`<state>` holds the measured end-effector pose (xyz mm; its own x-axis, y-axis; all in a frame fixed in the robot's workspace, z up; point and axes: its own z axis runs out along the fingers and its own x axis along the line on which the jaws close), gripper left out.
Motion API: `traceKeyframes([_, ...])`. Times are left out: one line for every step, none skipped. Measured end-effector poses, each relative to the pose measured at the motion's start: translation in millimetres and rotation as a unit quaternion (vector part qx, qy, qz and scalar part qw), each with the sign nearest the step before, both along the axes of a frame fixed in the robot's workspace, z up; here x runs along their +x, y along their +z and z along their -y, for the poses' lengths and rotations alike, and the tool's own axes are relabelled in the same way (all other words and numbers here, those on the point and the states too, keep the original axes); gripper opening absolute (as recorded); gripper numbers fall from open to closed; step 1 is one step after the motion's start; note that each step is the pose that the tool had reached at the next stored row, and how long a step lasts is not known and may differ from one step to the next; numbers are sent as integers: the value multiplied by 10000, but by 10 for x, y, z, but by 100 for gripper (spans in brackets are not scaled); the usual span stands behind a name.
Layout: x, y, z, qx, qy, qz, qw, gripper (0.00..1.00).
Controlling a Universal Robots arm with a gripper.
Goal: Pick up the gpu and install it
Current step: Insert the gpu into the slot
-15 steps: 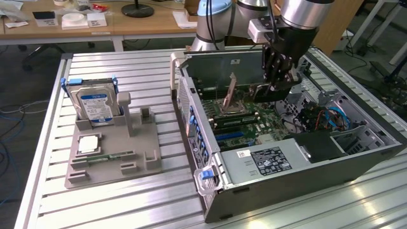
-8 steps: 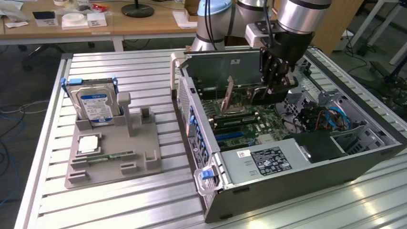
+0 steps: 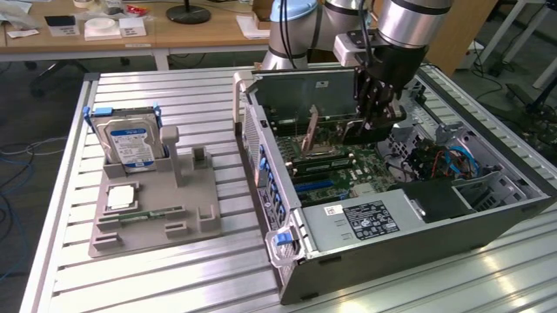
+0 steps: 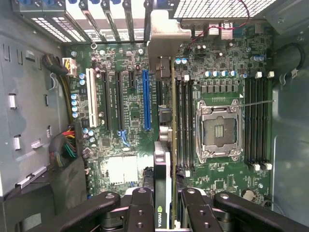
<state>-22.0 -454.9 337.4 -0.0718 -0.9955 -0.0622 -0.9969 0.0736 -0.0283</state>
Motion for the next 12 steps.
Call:
traceKeyframes([0, -1, 0, 0, 0, 0, 10000, 27])
traceKeyframes([-2, -3, 0, 0, 0, 0, 10000, 27])
traceKeyframes([-4, -4, 1, 0, 0, 0, 10000, 27])
traceKeyframes([-6, -7, 2, 1, 0, 1, 10000, 27])
traceKeyframes([-9, -9, 3, 1, 1, 0, 10000, 27])
traceKeyframes([-13, -12, 3, 0, 0, 0, 10000, 27])
traceKeyframes([-17, -14, 3, 0, 1, 0, 10000, 27])
traceKeyframes([-19, -16, 3, 0, 1, 0, 10000, 27])
traceKeyframes([-23, -18, 3, 0, 1, 0, 10000, 27])
traceKeyframes([-33, -23, 3, 1, 2, 1, 10000, 27])
traceKeyframes([-48, -28, 3, 2, 1, 1, 10000, 27])
traceKeyframes([-62, -30, 3, 1, 1, 0, 10000, 27])
